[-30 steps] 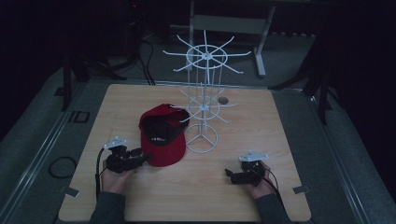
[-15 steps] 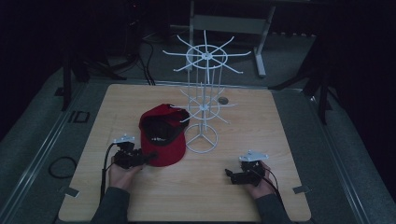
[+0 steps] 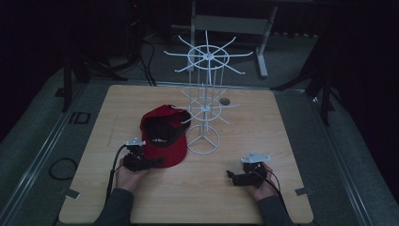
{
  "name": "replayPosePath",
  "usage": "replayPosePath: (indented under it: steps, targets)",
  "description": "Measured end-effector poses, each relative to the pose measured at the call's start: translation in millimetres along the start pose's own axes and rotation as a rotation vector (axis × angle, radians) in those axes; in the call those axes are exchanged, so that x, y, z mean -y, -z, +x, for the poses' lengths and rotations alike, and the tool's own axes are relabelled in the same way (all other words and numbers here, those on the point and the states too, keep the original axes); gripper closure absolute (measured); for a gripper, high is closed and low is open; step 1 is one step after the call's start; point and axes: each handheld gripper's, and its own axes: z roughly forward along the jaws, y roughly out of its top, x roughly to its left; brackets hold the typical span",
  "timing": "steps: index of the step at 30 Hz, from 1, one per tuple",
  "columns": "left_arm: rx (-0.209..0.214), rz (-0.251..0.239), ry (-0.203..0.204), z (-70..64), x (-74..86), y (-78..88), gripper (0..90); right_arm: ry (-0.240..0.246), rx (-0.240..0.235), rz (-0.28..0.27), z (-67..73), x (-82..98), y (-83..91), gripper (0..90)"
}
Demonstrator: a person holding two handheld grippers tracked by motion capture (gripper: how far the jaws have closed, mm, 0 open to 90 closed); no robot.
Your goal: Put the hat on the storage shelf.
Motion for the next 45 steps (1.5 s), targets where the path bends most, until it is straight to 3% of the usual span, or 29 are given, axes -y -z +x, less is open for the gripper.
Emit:
replayPosePath:
  steps: [11,13,18,21,25,31,45]
  targets:
    - [0.010,0.014,-0.033,-4.3,0.9,-2.6,65.0,0.000,0.000,0.000,0.0,0.0,0.0,13.1]
    - [0.001,0.011,-0.056,-7.2,0.4,-1.5,66.3,0.000,0.000,0.000,0.0,0.0,0.0,13.1]
    - [0.000,-0.023,-0.074,-13.7,-0.9,4.4,77.4,0.000,0.000,0.000,0.0,0.0,0.0,13.1]
    - [-0.022,-0.052,-0.079,-14.7,-1.3,8.3,83.2,0.000,0.000,0.000,0.0,0.0,0.0,13.1]
    - [-0.046,-0.070,-0.097,-17.2,-0.6,10.0,84.7,0.000,0.000,0.000,0.0,0.0,0.0,13.1]
    - [-0.090,-0.125,-0.077,-11.9,1.4,16.2,85.1,0.000,0.000,0.000,0.0,0.0,0.0,13.1]
    - [-0.122,-0.235,-0.034,-6.3,1.4,31.9,85.2,0.000,0.000,0.000,0.0,0.0,0.0,13.1]
